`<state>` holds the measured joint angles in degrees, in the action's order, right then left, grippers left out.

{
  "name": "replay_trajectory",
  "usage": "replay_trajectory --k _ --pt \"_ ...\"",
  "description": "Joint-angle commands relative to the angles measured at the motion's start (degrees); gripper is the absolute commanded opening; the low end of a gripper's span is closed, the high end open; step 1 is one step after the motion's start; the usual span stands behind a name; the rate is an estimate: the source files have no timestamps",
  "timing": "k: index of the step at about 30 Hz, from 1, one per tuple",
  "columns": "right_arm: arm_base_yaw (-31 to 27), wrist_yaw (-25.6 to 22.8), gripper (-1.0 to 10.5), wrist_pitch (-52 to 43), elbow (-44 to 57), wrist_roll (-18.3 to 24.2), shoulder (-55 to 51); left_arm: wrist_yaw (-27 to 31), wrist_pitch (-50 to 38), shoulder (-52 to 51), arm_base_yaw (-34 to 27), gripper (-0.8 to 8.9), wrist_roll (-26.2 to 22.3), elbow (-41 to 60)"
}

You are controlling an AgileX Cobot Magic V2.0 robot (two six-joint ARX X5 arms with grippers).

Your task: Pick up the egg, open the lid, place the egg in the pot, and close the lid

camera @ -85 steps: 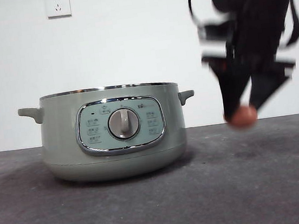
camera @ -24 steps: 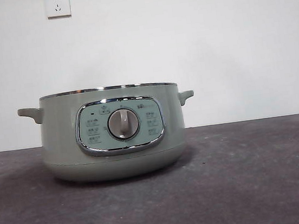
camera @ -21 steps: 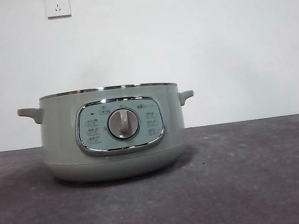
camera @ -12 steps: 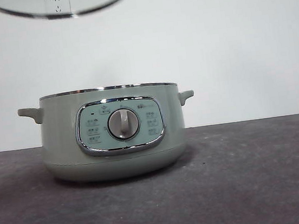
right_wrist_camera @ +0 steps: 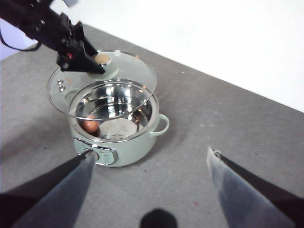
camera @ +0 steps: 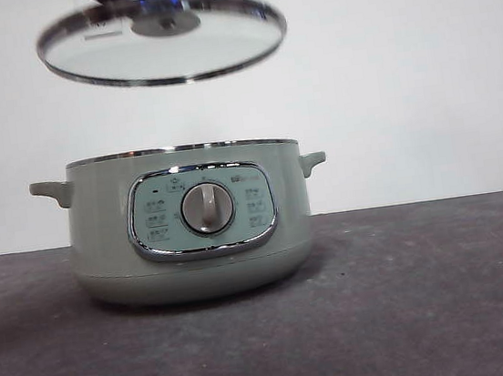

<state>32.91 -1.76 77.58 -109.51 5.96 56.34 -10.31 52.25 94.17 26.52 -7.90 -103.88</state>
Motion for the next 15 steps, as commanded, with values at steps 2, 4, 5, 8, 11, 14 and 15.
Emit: replay_trajectory --k 2,4,5,8,11,14,15 --pt "0.0 -1.9 4.1 1.3 2.5 -1.4 -3.2 0.5 -2.3 1.9 0.5 -0.06 -0.5 -0.6" --pt "0.0 -2.4 4.1 1.3 3.5 -1.6 -4.8 0.9 -3.0 2.7 0.5 -0.06 -0.7 -0.2" --pt "0.0 -2.4 4.1 1.3 3.9 -1.8 -5.5 1.2 -3.6 3.1 0.5 -0.06 -0.7 0.2" --pt "0.0 -2.4 4.1 1.3 5.4 -2.4 -7.3 1.4 -5.1 3.5 0.5 -0.06 -0.7 1.6" --pt "0.0 -3.1 4.1 1.3 6.6 -2.8 -8.5 1.4 -7.6 3.5 0.5 -0.06 -0.7 4.0" --pt "0.0 -3.2 4.1 1.3 7.3 -2.8 -9.0 1.4 -8.8 3.5 0.4 -0.06 -0.7 6.0" --pt "0.0 -3.2 4.1 1.3 7.4 -2.8 -9.0 1.4 -9.4 3.5 0.4 -0.06 -0.7 6.8"
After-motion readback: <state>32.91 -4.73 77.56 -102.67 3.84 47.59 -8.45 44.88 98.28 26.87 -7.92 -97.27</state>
